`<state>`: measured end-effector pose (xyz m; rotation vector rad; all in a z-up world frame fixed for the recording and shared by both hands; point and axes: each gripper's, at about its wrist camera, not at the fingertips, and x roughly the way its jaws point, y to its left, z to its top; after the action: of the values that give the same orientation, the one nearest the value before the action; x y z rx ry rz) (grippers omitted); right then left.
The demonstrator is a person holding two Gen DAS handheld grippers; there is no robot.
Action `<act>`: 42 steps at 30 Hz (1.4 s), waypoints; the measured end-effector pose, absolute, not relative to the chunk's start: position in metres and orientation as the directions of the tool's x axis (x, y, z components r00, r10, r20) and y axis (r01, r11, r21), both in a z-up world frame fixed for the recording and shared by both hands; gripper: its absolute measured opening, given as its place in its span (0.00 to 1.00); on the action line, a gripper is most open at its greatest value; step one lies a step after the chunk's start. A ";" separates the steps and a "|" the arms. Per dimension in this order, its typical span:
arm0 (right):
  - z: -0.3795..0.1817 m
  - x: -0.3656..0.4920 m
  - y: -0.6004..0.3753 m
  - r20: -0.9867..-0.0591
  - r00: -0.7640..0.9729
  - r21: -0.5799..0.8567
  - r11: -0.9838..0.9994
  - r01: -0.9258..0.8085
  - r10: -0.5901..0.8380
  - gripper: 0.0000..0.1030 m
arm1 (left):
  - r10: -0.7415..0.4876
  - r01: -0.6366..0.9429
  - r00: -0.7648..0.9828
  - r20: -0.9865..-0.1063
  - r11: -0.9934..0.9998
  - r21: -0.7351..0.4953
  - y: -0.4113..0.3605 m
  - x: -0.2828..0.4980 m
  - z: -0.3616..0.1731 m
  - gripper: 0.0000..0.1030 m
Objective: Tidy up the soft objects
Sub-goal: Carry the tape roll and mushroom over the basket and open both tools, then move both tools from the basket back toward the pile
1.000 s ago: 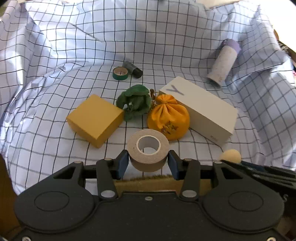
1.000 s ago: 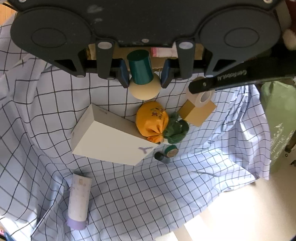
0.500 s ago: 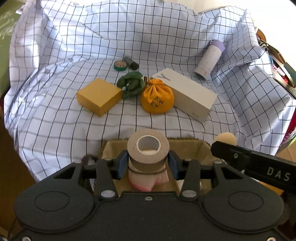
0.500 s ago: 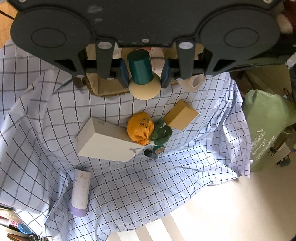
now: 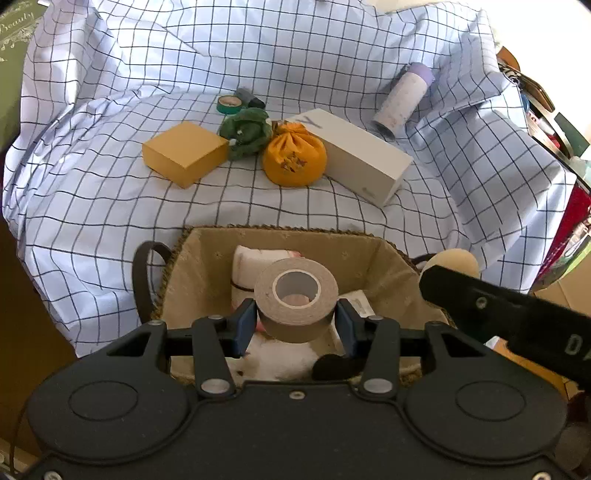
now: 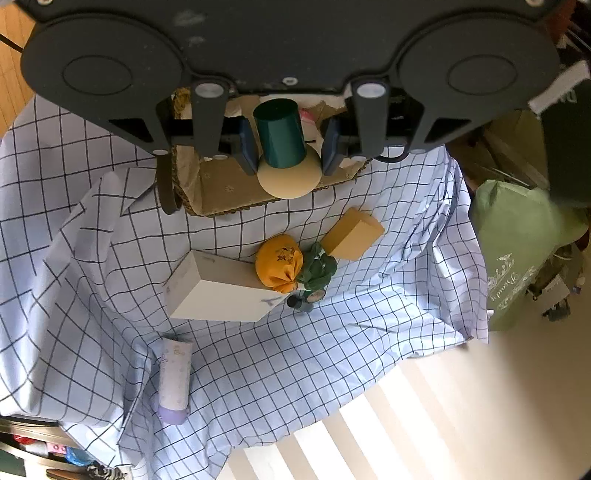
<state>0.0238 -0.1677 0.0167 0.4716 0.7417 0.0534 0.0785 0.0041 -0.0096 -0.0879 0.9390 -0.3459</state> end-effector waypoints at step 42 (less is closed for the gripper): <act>0.004 0.035 -0.159 -0.707 0.700 0.285 0.947 0.149 0.103 0.47 | -0.096 0.059 0.670 -0.736 0.995 -0.076 0.020 0.050 -0.004 0.79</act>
<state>0.0350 -0.1586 0.0044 0.3352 0.7988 -0.0263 0.0497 0.0202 -0.0043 -0.0468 0.8316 -0.0871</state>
